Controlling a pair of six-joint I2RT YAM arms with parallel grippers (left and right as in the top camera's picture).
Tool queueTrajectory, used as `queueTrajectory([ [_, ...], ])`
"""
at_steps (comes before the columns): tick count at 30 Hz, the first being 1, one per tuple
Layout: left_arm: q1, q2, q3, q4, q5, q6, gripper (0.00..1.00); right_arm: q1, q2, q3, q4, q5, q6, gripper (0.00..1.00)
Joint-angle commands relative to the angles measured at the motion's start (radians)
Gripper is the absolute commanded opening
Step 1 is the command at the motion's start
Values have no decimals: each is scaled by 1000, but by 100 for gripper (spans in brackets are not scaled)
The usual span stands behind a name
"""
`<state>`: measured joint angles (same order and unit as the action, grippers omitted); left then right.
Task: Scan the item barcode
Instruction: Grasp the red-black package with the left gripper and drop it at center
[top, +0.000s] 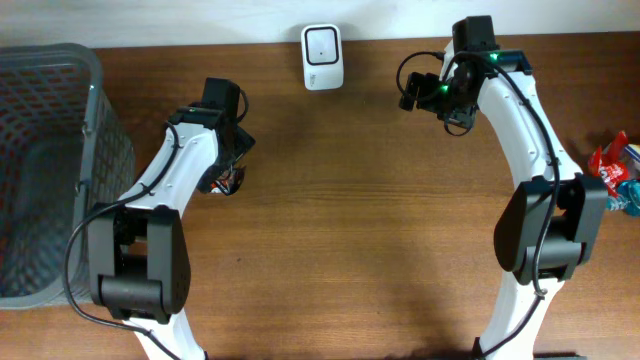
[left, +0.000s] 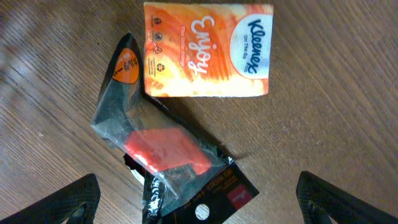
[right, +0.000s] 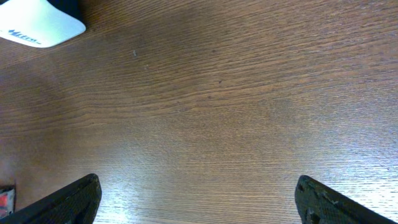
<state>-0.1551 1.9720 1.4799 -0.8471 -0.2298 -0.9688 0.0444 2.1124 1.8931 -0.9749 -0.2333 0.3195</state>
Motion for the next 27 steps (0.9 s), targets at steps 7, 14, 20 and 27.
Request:
queueTrajectory([
  [7,-1,100,-11,24,-93,-56,70,-6,4,-5,0,6,11,99],
  [14,-1,100,-11,26,-137,-43,47,-6,4,-5,0,6,11,99],
  [20,-1,155,-11,64,-130,-15,34,-6,4,-5,0,6,11,98],
  [27,-2,133,93,-63,116,217,0,-6,4,-5,0,6,11,99],
])
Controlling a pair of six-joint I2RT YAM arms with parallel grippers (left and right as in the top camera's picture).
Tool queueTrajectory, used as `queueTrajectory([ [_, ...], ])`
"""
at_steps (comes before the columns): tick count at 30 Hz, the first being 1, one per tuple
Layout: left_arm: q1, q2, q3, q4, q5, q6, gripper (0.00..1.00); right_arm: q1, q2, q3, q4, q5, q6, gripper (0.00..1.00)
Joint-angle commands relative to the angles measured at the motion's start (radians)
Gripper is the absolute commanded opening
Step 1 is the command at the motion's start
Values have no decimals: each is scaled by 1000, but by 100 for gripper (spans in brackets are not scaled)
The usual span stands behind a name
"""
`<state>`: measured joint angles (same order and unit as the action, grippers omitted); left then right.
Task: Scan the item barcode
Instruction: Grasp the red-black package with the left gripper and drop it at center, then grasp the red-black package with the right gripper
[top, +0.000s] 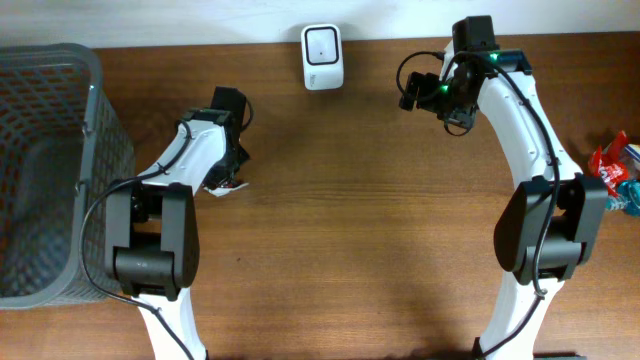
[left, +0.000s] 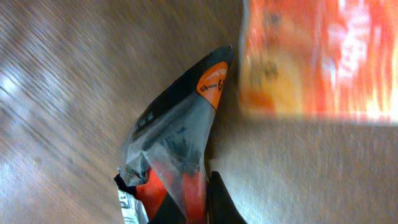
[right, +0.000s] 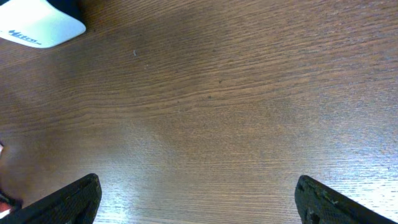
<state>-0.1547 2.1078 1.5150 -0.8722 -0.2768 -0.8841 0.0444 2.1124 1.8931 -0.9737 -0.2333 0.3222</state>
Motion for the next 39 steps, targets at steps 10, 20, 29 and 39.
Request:
queueTrajectory([
  [10,-171,-23,100,45,558,497,10,-6,4,-5,-1,6,8,99],
  [20,-261,-50,218,42,389,497,60,-6,4,-5,-1,6,8,99],
  [29,-4,-61,381,-274,111,497,99,-6,4,-5,20,-114,9,98],
  [39,79,-61,273,-259,89,496,99,270,21,-257,191,-177,128,98],
])
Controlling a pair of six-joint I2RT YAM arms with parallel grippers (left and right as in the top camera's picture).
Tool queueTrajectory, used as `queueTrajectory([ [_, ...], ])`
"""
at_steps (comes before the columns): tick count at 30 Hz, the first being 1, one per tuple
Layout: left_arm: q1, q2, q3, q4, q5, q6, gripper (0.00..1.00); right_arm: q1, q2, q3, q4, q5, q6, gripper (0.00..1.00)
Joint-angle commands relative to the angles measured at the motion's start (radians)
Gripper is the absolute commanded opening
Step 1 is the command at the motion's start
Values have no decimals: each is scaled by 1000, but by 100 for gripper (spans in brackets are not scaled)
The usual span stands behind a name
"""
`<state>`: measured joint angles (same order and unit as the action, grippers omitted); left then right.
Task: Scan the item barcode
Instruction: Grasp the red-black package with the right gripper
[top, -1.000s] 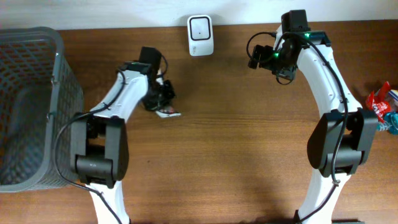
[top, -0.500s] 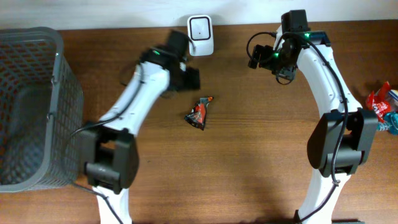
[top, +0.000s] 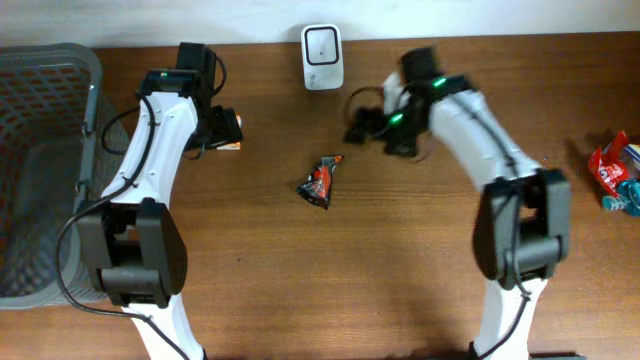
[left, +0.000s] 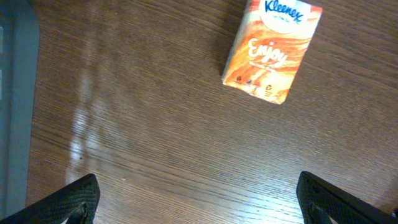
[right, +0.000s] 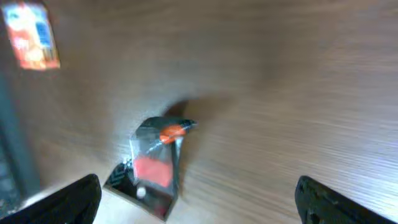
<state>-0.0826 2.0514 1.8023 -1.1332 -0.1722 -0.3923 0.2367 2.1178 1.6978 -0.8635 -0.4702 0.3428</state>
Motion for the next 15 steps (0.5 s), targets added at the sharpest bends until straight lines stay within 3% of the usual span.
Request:
queueTrajectory([
  [1,7,-4,-14,2,-16,5,99,101,15,-79,112,60,138,99],
  [3,7,-4,-14,2,-16,5,99,142,15,-80,135,84,169,96],
  [5,7,-4,-14,2,-16,5,99,190,15,-80,129,258,263,72],
  [6,7,-4,-14,2,-16,5,99,203,15,-80,126,293,290,68],
  [8,7,-4,-14,2,-16,5,99,239,15,-80,137,330,333,49],
  [15,7,-4,-14,2,-16,5,99,349,17,-80,157,507,452,45],
])
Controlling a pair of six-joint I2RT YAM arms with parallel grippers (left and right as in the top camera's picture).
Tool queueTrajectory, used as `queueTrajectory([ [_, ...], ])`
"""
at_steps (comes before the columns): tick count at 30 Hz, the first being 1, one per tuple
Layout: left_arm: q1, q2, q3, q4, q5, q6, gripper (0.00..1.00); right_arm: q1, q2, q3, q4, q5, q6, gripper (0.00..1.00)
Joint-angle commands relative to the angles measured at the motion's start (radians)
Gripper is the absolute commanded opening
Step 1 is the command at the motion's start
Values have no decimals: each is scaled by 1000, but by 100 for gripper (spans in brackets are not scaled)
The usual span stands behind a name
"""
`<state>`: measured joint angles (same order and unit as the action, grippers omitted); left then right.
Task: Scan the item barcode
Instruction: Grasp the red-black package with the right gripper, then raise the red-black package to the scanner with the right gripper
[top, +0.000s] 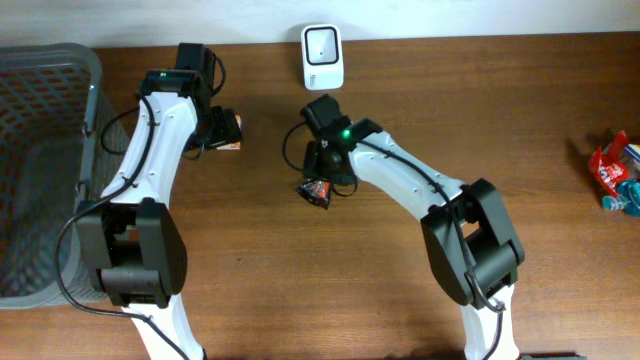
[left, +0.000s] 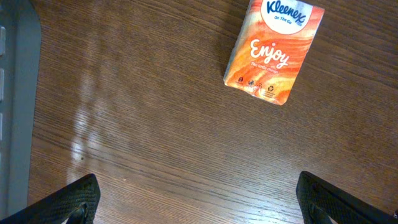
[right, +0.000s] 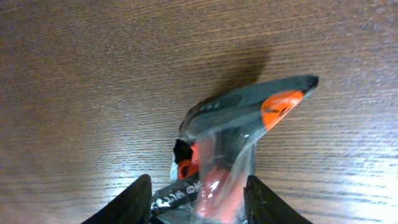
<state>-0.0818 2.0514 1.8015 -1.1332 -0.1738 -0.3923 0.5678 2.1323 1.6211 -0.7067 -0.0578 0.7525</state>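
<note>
The item is a black and clear packet (right: 233, 140) with an orange-red piece inside, lying on the wooden table near the middle (top: 318, 188). My right gripper (right: 198, 182) has come down on it, one finger pressed to each side of its lower end; the overhead view shows this gripper (top: 323, 168) right over the packet. The white scanner (top: 322, 56) stands at the back edge. My left gripper (left: 199, 208) is open over bare wood at the back left (top: 216, 130).
An orange Kleenex tissue pack (left: 273, 51) lies just ahead of the left gripper (top: 229, 133). A grey mesh basket (top: 45, 170) fills the left side. Red and blue snack packs (top: 615, 172) lie at the right edge.
My right gripper was open, up and to the right of the packet. Now it is down on the packet with its fingers drawn in against it. The left arm has not moved.
My left gripper hung open over the packet and tissue pack at the left. Then it was shut on the packet. Later the packet lay mid-table, the left gripper open at the back left and the right arm near. Now the right gripper grips the packet.
</note>
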Motion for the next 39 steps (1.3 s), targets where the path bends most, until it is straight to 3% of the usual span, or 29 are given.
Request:
queueTrajectory([
  [1,6,-4,-13,2,-14,5,99,20,3,-4,0,120,42,41],
  [5,6,-4,-13,2,-14,5,99,20,13,-18,1,123,43,34],
  [12,6,-4,-13,2,-14,5,99,20,51,-18,13,123,42,31],
  [15,6,-4,-13,3,-14,5,99,19,48,-15,10,123,41,18],
  [21,6,-4,-13,2,-14,5,99,9,23,109,-11,124,-162,10],
  [25,6,-4,-13,2,-14,5,99,-48,23,172,14,172,-204,4],
  [31,6,-4,-13,2,-14,5,99,-183,23,190,393,171,-282,4],
  [39,6,-4,-13,2,-14,5,99,-184,136,189,800,169,-298,4],
])
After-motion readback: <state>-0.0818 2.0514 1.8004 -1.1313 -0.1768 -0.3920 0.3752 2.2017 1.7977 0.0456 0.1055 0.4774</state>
